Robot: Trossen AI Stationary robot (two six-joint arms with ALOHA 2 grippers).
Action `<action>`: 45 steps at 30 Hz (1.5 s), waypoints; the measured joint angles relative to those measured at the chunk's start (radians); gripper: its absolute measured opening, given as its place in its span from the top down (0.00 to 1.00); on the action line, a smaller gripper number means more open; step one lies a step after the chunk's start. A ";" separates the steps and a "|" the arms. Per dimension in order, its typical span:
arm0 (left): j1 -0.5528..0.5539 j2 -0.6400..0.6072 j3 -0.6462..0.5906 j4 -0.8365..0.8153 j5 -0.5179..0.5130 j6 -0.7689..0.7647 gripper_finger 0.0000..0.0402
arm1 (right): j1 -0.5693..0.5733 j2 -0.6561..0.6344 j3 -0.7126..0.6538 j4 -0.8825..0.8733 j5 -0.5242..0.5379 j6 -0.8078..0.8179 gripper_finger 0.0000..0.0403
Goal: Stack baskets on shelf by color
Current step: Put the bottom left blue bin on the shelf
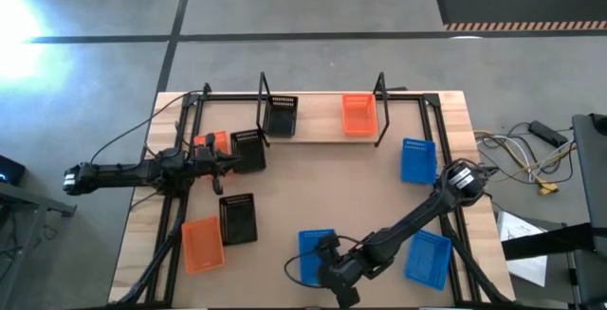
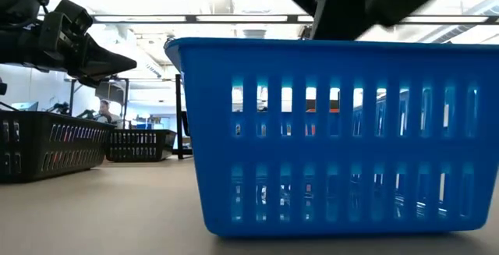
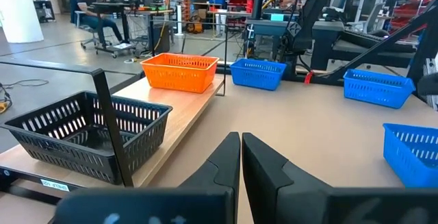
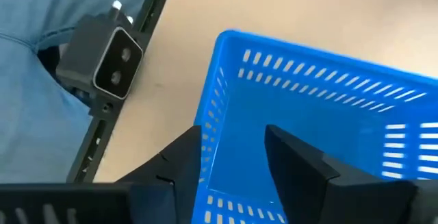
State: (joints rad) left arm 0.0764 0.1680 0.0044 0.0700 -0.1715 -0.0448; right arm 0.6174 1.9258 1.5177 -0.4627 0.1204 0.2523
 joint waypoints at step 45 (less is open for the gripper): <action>0.000 0.002 0.000 0.000 0.000 0.000 1.00 | 0.018 0.046 0.003 -0.014 0.167 -0.124 0.97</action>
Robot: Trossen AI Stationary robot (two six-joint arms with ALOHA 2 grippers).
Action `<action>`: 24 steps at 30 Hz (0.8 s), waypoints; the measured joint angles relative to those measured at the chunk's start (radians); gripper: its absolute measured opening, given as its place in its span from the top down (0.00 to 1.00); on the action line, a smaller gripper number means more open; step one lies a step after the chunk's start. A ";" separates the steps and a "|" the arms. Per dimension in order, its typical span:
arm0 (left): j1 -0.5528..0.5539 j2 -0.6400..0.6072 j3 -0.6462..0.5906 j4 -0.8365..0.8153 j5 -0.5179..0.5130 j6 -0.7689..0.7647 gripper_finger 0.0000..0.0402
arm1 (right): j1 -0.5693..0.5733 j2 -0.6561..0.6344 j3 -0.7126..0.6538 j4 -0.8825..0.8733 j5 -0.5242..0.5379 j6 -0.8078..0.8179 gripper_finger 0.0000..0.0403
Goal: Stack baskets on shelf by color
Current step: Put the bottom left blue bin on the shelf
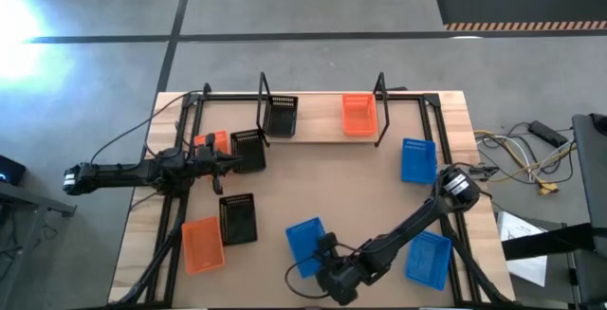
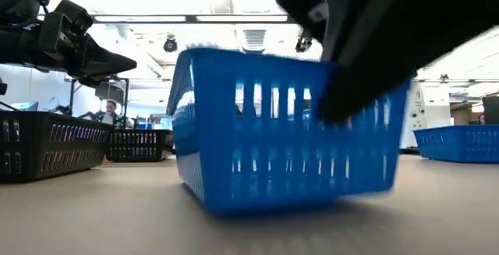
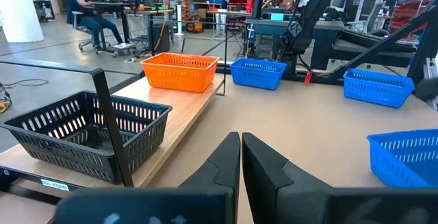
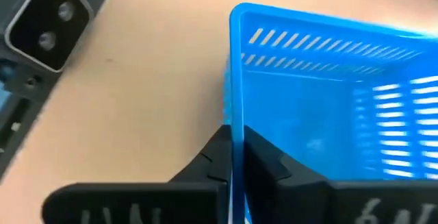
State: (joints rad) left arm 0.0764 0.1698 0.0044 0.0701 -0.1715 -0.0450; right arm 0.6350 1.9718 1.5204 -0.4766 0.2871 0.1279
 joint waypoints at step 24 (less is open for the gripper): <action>0.000 0.002 0.000 0.000 0.000 0.000 1.00 | -0.890 -0.347 -0.166 -0.011 -0.177 -0.418 0.98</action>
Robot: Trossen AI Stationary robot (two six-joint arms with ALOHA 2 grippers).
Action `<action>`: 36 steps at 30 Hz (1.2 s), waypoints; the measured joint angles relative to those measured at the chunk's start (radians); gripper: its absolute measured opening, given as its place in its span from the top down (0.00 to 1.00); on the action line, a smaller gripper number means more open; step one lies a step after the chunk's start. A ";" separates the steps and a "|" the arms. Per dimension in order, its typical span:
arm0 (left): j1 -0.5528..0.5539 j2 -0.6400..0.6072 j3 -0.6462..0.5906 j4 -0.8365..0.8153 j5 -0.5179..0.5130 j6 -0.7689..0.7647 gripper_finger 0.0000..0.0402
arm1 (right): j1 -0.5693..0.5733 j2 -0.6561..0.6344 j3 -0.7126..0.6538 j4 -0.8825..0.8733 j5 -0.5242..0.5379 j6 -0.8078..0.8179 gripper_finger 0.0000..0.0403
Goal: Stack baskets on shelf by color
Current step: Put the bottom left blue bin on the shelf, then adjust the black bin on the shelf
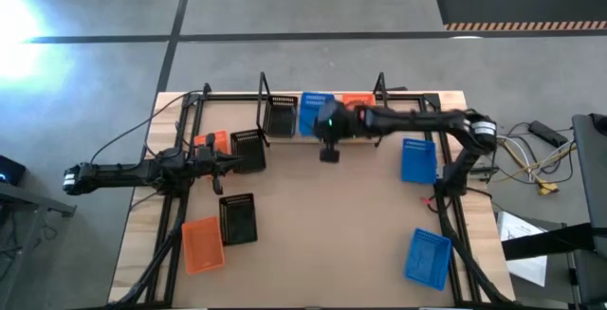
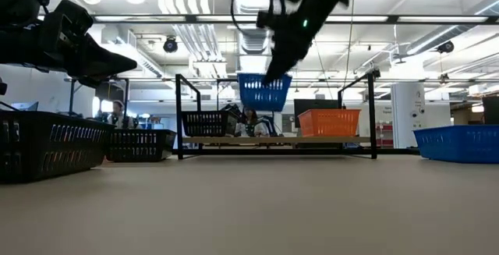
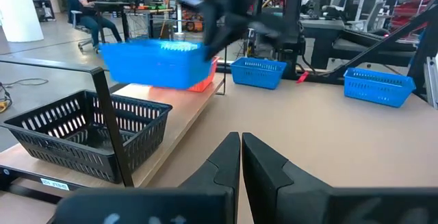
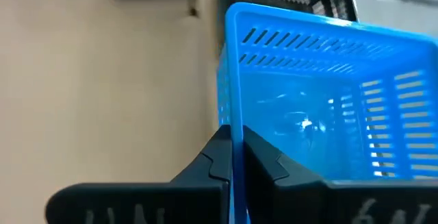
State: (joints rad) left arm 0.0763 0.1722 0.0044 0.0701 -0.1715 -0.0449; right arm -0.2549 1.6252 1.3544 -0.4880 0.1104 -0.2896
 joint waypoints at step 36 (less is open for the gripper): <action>0.000 0.002 0.000 0.000 0.000 0.000 1.00 | -0.063 0.024 -0.001 -0.023 -0.057 -0.056 0.59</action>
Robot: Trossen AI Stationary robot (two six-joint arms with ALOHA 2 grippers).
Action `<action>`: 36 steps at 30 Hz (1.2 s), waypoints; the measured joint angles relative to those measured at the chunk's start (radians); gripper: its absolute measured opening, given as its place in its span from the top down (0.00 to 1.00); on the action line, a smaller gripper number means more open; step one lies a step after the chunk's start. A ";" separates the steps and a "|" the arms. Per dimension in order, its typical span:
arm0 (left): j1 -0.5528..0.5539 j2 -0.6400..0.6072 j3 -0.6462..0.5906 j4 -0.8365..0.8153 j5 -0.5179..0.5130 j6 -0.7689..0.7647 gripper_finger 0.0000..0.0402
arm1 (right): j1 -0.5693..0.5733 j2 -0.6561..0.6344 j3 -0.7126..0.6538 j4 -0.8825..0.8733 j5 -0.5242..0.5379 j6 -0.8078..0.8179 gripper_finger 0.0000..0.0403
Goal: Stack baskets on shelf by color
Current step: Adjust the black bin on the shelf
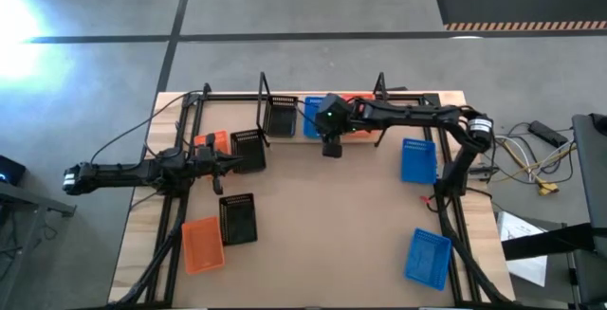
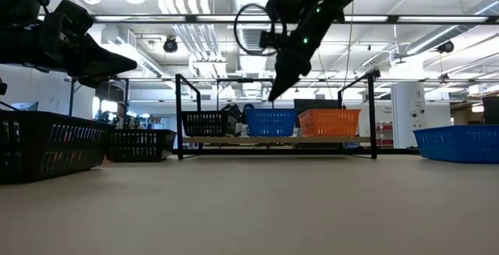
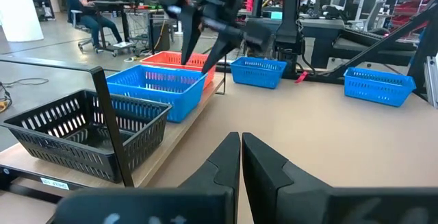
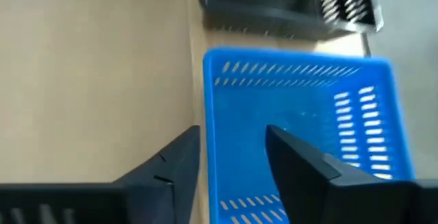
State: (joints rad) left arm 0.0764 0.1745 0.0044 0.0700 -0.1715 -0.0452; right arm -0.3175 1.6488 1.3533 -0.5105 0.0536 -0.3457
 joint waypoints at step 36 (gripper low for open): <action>0.000 0.000 0.000 0.000 0.000 0.000 1.00 | 0.086 0.419 0.420 0.042 0.027 -0.005 0.66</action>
State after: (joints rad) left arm 0.0765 0.1745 0.0044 0.0700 -0.1715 -0.0452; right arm -0.2317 2.0682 1.7735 -0.4681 0.0803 -0.3504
